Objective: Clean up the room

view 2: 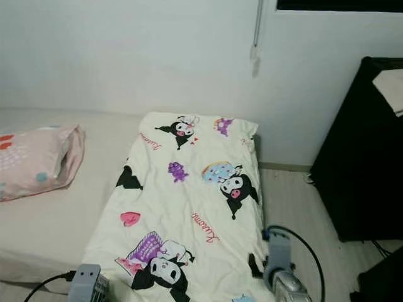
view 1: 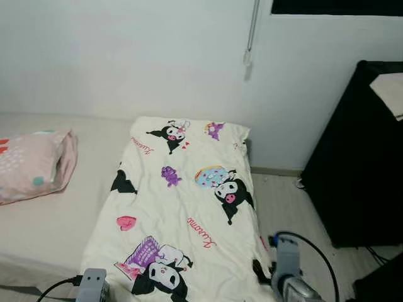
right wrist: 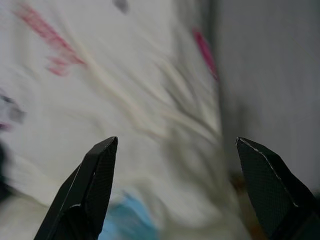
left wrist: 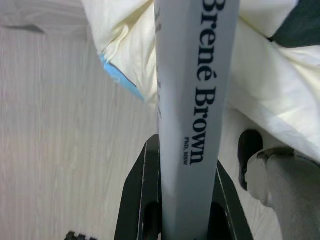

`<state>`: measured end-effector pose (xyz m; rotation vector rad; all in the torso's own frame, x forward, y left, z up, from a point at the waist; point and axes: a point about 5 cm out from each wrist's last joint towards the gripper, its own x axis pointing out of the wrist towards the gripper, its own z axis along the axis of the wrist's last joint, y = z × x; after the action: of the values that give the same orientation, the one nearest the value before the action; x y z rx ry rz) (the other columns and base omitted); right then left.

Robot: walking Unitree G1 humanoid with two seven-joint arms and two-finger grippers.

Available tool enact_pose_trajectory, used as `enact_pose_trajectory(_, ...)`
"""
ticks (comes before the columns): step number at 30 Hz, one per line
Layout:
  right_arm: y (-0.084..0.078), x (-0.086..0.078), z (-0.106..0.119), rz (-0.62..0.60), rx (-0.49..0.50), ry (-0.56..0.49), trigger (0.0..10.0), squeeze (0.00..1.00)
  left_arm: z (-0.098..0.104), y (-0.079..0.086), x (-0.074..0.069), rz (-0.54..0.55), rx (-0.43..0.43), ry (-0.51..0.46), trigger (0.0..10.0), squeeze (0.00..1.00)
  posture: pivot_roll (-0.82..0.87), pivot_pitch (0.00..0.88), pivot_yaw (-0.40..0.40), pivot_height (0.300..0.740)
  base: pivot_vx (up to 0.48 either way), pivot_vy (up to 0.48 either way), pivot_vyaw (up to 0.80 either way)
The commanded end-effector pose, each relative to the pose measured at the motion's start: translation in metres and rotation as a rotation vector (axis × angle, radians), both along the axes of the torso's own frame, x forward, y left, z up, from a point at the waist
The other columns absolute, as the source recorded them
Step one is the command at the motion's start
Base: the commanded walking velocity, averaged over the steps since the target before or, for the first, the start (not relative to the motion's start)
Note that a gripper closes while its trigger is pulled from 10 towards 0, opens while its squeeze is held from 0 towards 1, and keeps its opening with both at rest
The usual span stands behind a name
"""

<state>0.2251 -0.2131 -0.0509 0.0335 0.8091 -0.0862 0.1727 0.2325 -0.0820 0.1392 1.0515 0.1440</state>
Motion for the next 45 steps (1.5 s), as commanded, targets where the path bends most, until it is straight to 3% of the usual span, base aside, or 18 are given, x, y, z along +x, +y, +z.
enact_pose_trajectory(1,-0.002,-0.012,-0.009,-0.012,-0.033,0.06,10.0,0.0,0.0,0.0,0.001,-0.004,0.012,0.0,10.0,0.0,-0.02,0.014,0.026,0.738,0.0,0.0,0.0)
enact_pose_trajectory(5,-0.005,-0.016,-0.013,-0.035,-0.04,0.083,10.0,0.0,0.001,0.0,0.002,-0.004,0.014,-0.001,10.0,0.0,-0.02,0.014,0.026,0.74,0.0,0.0,0.0)
enact_pose_trajectory(8,0.0,-0.025,-0.021,0.019,-0.083,0.159,10.0,0.0,0.001,0.0,0.003,0.012,0.012,0.001,10.0,0.0,-0.02,0.0,0.021,0.74,0.0,0.0,0.0)
enact_pose_trajectory(12,0.003,-0.027,-0.023,0.017,-0.06,0.173,10.0,0.0,0.001,-0.001,0.003,0.018,0.009,0.003,10.0,0.0,-0.01,0.0,0.013,0.74,-0.06,0.0,0.0)
enact_pose_trajectory(22,0.009,-0.022,-0.022,0.017,-0.004,0.161,10.0,0.0,0.001,-0.002,0.003,0.014,0.013,0.008,10.0,0.0,0.0,0.0,0.003,0.74,-0.281,0.0,0.0)
enact_pose_trajectory(35,0.02,-0.019,-0.022,-0.007,0.054,0.138,10.0,0.0,0.002,0.016,-0.004,0.063,0.036,0.009,10.0,0.0,0.01,0.0,-0.002,0.74,-0.233,0.0,0.25)
enact_pose_trajectory(40,0.013,-0.025,-0.023,0.019,0.032,0.149,10.0,0.0,0.0,0.012,-0.007,0.074,0.011,0.019,10.0,0.0,-0.01,0.0,0.031,0.74,0.0,0.0,0.66)
enact_pose_trajectory(45,0.006,-0.028,-0.024,0.024,-0.021,0.163,10.0,0.0,0.001,0.012,-0.004,0.058,0.008,0.019,10.0,0.0,0.0,0.0,0.0,0.74,0.0,0.0,0.65)
